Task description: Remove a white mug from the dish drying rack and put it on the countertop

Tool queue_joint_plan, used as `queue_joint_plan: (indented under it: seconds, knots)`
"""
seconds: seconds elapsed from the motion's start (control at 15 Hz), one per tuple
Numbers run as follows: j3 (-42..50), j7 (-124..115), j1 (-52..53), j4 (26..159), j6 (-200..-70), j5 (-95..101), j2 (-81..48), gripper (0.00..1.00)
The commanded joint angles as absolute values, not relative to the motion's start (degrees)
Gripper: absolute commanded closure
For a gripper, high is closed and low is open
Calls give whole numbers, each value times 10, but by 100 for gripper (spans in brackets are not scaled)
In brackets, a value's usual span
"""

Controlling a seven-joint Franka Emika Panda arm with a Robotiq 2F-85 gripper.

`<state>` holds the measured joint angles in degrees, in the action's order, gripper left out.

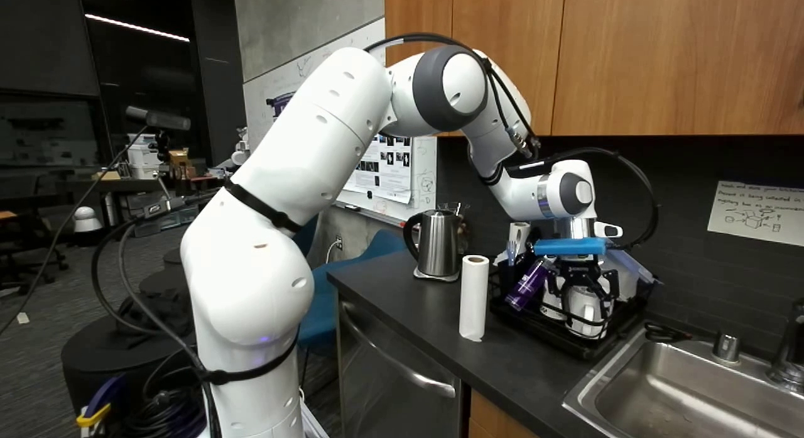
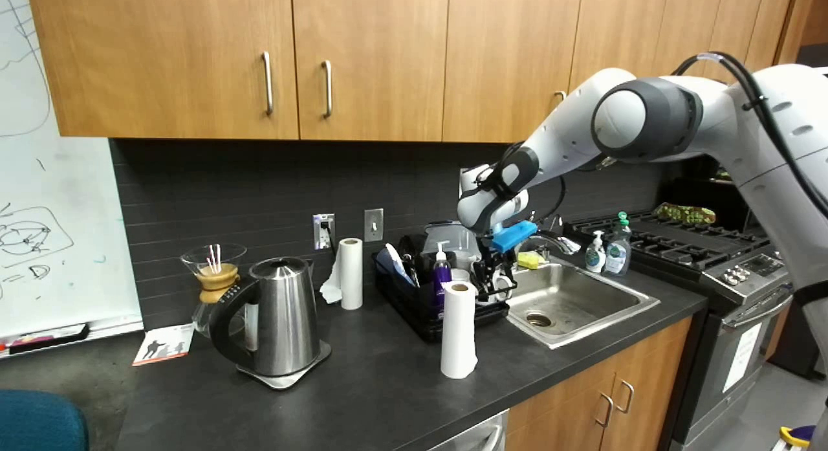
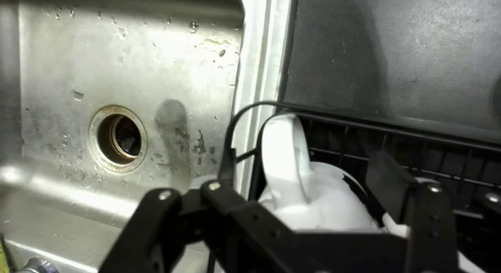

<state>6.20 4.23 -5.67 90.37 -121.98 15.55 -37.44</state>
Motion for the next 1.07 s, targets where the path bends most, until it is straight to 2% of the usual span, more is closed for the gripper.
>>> queue_joint_plan:
  seconds: [0.0, 0.27, 0.47, 0.6, 1.0]
  knots:
    - [62, 58, -63, 880, -1209, 147, -384, 48]
    - [63, 59, -64, 875, -1205, 148, -382, 81]
    - [64, 58, -64, 873, -1202, 149, -382, 99]
    - [64, 57, -62, 872, -1199, 149, -382, 95]
    - [68, 53, -55, 878, -1202, 161, -375, 95]
